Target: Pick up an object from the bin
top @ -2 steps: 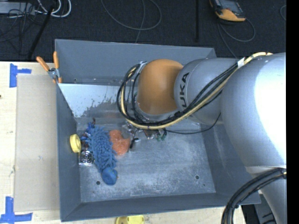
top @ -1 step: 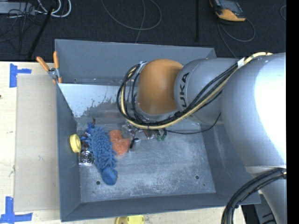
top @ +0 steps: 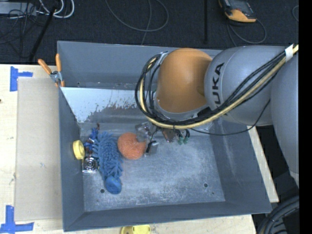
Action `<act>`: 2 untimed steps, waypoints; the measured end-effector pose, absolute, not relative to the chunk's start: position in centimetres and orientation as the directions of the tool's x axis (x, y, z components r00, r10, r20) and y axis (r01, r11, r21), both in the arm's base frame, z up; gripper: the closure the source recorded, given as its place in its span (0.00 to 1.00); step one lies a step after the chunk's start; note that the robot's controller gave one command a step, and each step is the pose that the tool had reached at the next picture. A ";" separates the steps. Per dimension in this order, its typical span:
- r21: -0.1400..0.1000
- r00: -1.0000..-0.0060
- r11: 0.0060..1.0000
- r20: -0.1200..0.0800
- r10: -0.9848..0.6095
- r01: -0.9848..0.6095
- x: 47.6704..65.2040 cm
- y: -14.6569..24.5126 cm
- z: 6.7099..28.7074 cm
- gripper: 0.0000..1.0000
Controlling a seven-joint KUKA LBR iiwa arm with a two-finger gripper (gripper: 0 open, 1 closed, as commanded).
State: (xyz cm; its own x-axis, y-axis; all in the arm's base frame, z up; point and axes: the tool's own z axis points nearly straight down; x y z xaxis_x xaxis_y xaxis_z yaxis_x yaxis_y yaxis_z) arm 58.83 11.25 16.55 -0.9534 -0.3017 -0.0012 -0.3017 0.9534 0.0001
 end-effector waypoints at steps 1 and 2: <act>0.000 -0.953 0.953 -0.001 -0.302 -0.302 58.8 11.3 16.6 1.00; 0.000 -0.951 0.951 -0.002 -0.309 -0.309 59.6 12.5 23.9 1.00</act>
Offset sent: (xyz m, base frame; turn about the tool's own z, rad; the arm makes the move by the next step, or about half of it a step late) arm 0.0074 0.0127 0.0738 -0.0031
